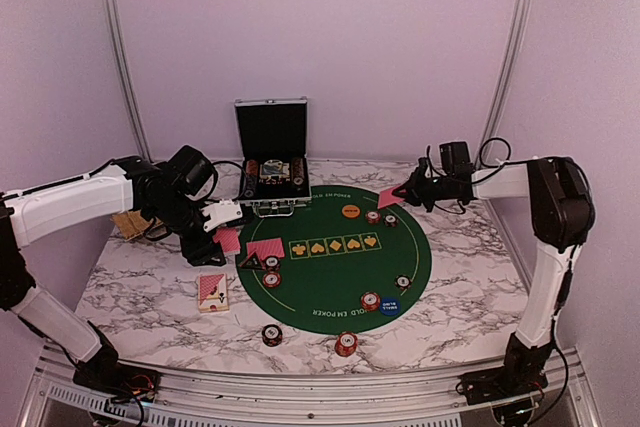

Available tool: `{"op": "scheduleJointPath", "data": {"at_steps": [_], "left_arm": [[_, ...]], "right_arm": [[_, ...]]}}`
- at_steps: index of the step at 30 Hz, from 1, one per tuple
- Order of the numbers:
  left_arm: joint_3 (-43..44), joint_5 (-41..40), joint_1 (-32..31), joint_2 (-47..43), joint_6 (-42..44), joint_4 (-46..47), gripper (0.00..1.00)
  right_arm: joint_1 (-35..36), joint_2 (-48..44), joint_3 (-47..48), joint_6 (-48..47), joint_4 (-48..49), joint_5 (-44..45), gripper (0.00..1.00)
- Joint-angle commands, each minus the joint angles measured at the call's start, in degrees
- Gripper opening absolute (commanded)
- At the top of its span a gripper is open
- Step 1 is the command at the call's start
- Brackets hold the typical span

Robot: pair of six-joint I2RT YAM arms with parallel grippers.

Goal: Distribute texas hold em gaming equipment

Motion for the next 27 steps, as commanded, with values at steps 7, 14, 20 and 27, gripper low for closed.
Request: {"op": "scheduleJointPath", "data": {"at_steps": [7, 14, 20, 27], "left_arm": [[0.12, 0.81, 0.08, -2.1, 0.13, 0.62, 0.0], [-0.06, 0.75, 0.12, -2.41, 0.21, 0.4, 0.0], [-0.4, 0.99, 0.08, -2.56, 0.13, 0.4, 0.0], [-0.47, 1.18, 0.07, -2.63, -0.01, 0.41, 0.0]], "right_arm": [[-3.6, 2.46, -0.35, -3.01, -1.48, 6.27, 0.0], [-3.98, 5.09, -0.53, -0.85, 2.86, 7.21, 0.0], [-4.07, 7.51, 0.49, 0.35, 5.54, 7.38, 0.0], [-4.04, 10.92, 4.21, 1.22, 6.17, 5.41, 0.0]]}}
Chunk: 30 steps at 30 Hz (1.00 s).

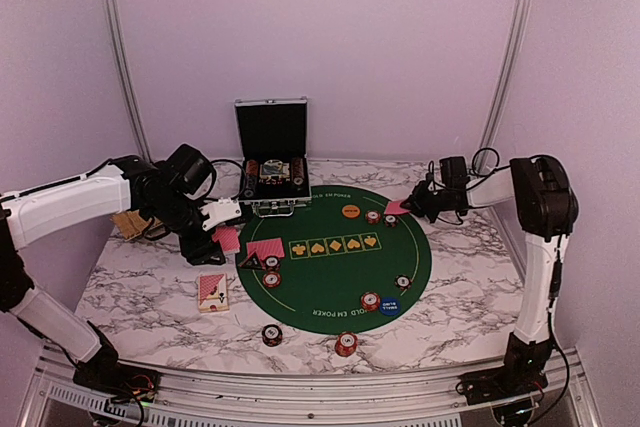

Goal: Distribute texas hold em gaming equipment

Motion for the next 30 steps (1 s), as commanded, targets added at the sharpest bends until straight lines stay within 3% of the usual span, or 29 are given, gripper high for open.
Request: {"op": "scheduleJointPath", "data": {"at_steps": [1, 10, 13, 20, 24, 30], "left_arm": [[-0.49, 1.17, 0.1, -1.81, -0.04, 0.44, 0.0], [-0.57, 1.32, 0.07, -1.98, -0.21, 0.37, 0.0], [-0.57, 1.37, 0.07, -2.14, -0.22, 0.29, 0.0], [-0.76, 1.82, 0.08, -2.55, -0.17, 0.19, 0.0], [-0.78, 2.07, 0.11, -2.45, -0.25, 0.25, 0.0], [-0.33, 2.41, 0.07, -2.21, -0.32, 0.22, 0.0]], "right_arm": [[-0.37, 2.08, 3.46, 0.97, 2.23, -0.9, 0.0], [-0.11, 4.72, 5.83, 0.46, 2.93, -1.85, 0.05], [0.16, 4.19, 7.27, -2.47, -1.49, 0.2, 0.19], [0.17, -1.45, 6.1, -9.38, -10.95, 9.19, 0.63], [0.23, -4.81, 4.61, -11.7, -13.88, 13.62, 0.73], [0.3, -12.18, 2.1, -12.59, -16.42, 18.68, 0.76]]}}
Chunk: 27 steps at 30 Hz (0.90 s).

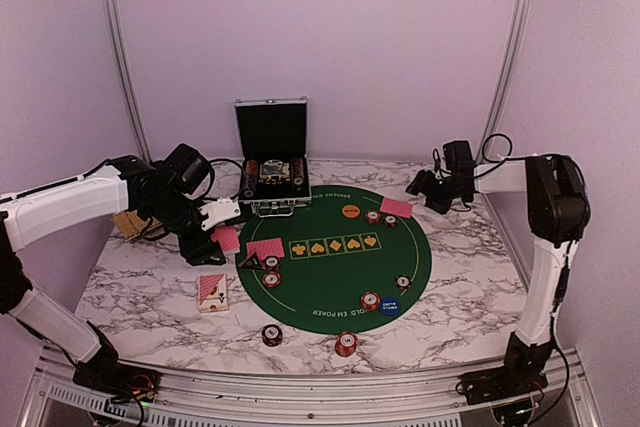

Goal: Distribute texas hold em gaming equipment

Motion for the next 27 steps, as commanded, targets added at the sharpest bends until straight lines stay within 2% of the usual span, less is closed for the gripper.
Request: {"op": "scheduleJointPath", "data": {"at_steps": [1, 5, 8, 14, 20, 27], "left_arm": [[-0.02, 1.33, 0.07, -1.38, -0.08, 0.26, 0.0], [0.11, 1.94, 0.07, -1.23, -0.62, 0.21, 0.0], [0.73, 2.38, 0.07, -1.2, -0.75, 0.21, 0.0], [1.61, 2.18, 0.07, -0.79, -0.66, 0.24, 0.0], [1.93, 2.55, 0.07, -0.51, -1.03, 0.25, 0.0], [2.91, 3.09, 0.07, -0.07, -1.71, 0.4, 0.0]], "right_arm": [[0.18, -8.42, -3.3, -1.07, -1.63, 3.8, 0.77], [3.81, -14.33, -6.62, 1.75, 1.72, -4.57, 0.83], [10.01, -16.29, -7.93, 4.45, 3.99, -11.45, 0.89], [23.23, -15.99, -12.8, 12.87, 17.81, -24.5, 0.93], [32.94, -10.72, -12.45, 19.74, 27.98, -29.47, 0.93], [38.77, -2.93, -6.88, 25.29, 35.7, -31.15, 0.93]]}}
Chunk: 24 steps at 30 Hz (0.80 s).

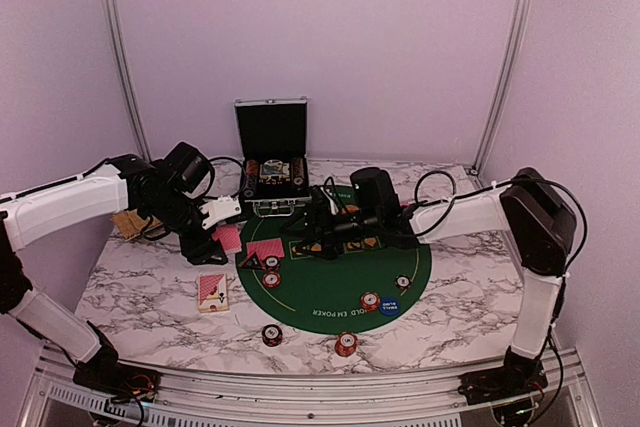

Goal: Distribute texas hold em gaming equipment

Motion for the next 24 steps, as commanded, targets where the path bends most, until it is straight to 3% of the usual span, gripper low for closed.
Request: {"op": "scheduleJointPath", "data": {"at_steps": [1, 24], "left_arm": [[2.55, 1.58, 0.07, 0.09, -1.13, 0.41, 0.0], [2.69, 1.6, -0.02, 0.89, -1.39, 0.41, 0.0]], "right_arm": [[2.96, 4.58, 6.02, 5.08, 8.04, -2.33, 0.93], [8.21, 17.32, 18.54, 12.64, 15.78, -4.45, 0.93]]}}
